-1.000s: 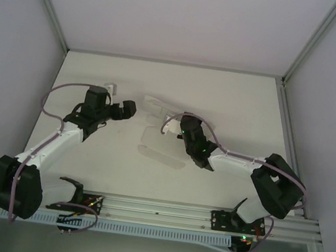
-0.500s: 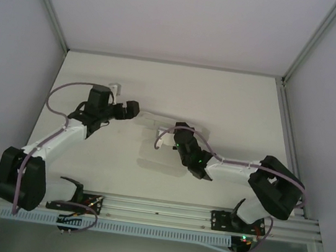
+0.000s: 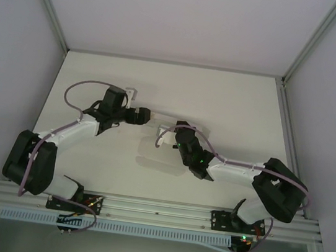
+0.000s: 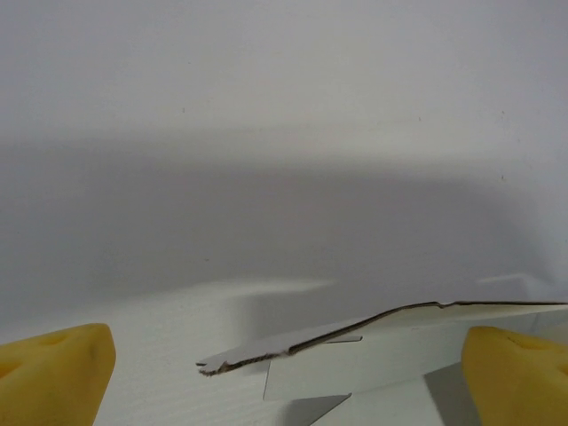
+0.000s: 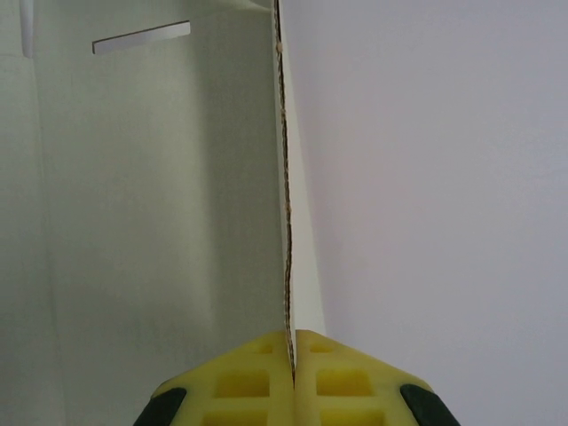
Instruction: Assemble paper box
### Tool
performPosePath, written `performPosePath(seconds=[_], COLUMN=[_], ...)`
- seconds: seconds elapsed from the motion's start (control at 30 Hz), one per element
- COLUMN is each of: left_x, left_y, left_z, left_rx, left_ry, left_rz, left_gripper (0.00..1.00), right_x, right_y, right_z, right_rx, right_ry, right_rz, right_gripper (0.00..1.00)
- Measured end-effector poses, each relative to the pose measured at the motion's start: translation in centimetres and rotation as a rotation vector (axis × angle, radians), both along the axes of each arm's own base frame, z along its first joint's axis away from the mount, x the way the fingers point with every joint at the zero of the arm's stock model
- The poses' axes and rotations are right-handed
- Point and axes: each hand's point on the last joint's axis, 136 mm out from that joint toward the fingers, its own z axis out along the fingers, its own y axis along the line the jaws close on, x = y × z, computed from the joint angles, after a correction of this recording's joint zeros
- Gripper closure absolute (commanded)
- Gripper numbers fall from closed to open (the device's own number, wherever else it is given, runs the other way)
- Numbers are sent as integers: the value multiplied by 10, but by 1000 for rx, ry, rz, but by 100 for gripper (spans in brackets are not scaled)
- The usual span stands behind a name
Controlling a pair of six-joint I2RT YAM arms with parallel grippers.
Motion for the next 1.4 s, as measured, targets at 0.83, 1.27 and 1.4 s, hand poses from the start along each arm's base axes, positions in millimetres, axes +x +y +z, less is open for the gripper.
performPosePath(seconds=[0.83,1.27,1.4], left_x=[0,-14,-13], left_y=[-14,22,1], left_z=[27,14,11], left_rx=[-100,-291,-368], left_ry=[-100,-65,-65], left_rz=[69,-38,-153], left_gripper=[0,16,27], right_x=[-2,-1,-2], right_y=[-9,-23,-22], right_z=[18,31,26], right_rx=[150,279,284], right_ry=[27,98,124], right_rz=[-56,-56,-50], right_gripper=[100,100,100])
